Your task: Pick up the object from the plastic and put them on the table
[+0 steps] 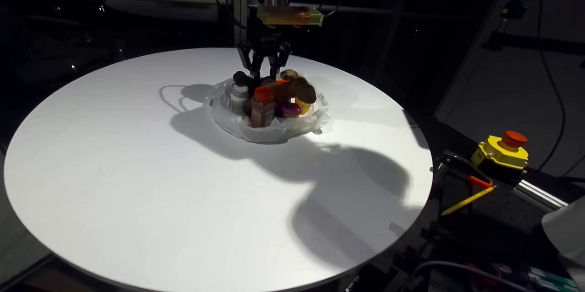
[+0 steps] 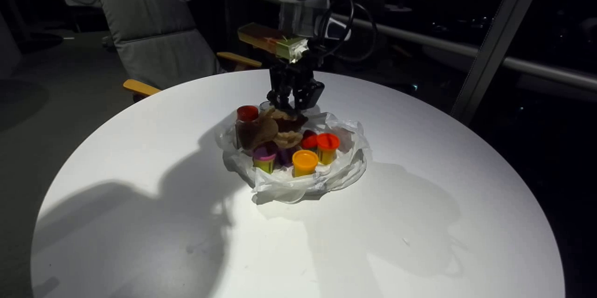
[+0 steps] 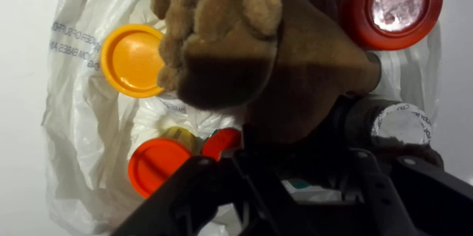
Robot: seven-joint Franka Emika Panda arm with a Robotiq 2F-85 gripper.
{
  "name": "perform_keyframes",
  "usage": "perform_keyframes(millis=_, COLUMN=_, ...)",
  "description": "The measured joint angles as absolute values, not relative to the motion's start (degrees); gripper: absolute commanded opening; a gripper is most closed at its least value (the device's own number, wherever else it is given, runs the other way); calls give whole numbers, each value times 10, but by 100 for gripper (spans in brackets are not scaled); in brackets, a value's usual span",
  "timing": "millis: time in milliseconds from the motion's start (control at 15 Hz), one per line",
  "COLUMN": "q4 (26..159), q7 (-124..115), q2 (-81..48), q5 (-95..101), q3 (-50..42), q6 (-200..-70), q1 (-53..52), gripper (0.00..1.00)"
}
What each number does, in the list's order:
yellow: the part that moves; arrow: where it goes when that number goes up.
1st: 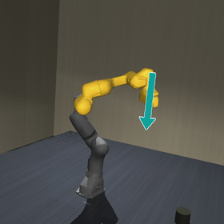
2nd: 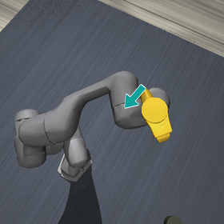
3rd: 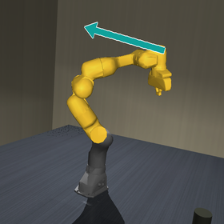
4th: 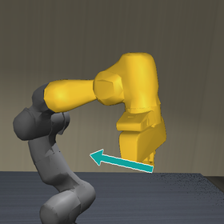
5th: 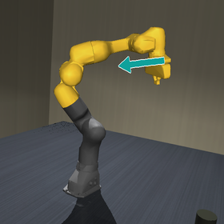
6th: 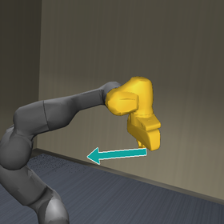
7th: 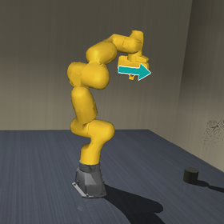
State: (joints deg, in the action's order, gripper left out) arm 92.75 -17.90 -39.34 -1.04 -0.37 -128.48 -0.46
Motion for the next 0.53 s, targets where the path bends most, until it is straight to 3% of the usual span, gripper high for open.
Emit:
perform_keyframes(millis=133, q4=928, q7=-177, q2=-390, q5=-22, q3=-4, q6=-1285, q1=-4, gripper=2)
perform_keyframes(millis=533, q4=972, q7=-181, q2=-331, q5=-35, q3=-12, q6=-1319, q1=-4, gripper=3)
